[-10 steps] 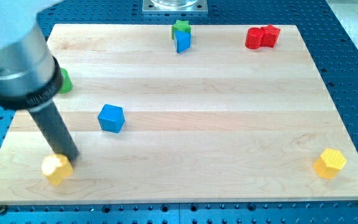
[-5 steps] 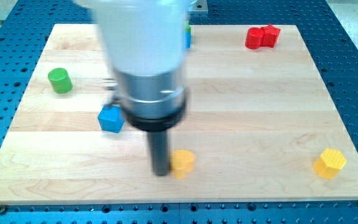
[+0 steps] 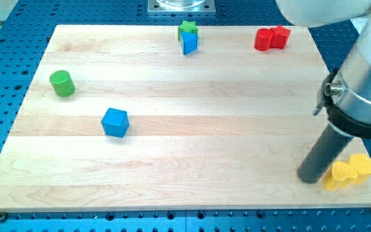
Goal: Push the heart into the hexagon
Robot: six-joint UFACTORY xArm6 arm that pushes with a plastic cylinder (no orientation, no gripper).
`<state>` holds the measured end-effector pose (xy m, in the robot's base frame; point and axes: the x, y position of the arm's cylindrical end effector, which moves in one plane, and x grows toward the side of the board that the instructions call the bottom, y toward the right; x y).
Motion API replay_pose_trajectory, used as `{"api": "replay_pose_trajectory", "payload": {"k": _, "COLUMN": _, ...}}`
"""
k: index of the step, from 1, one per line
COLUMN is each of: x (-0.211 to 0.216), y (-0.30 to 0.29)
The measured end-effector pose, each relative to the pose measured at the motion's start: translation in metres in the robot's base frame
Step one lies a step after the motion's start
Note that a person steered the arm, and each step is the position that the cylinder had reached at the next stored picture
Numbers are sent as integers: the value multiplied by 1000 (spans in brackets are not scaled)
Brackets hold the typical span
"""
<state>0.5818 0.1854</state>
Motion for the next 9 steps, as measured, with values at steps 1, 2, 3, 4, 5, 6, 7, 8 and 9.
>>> {"api": "replay_pose_trajectory", "payload": {"k": 1, "x": -5, "y": -37}}
{"api": "replay_pose_trajectory", "payload": {"k": 2, "x": -12, "y": -72}}
{"api": "replay_pose_trajectory", "payload": {"k": 3, "x": -46, "y": -134}}
{"api": "replay_pose_trajectory", "payload": {"k": 4, "x": -105, "y": -185}}
{"api": "replay_pose_trajectory", "payload": {"k": 5, "x": -131, "y": -211}}
{"api": "replay_pose_trajectory", "payload": {"k": 6, "x": -144, "y": -235}}
{"api": "replay_pose_trajectory", "payload": {"k": 7, "x": -204, "y": -259}}
{"api": "replay_pose_trajectory", "payload": {"k": 8, "x": -225, "y": -248}}
{"api": "replay_pose_trajectory", "payload": {"k": 9, "x": -248, "y": -182}}
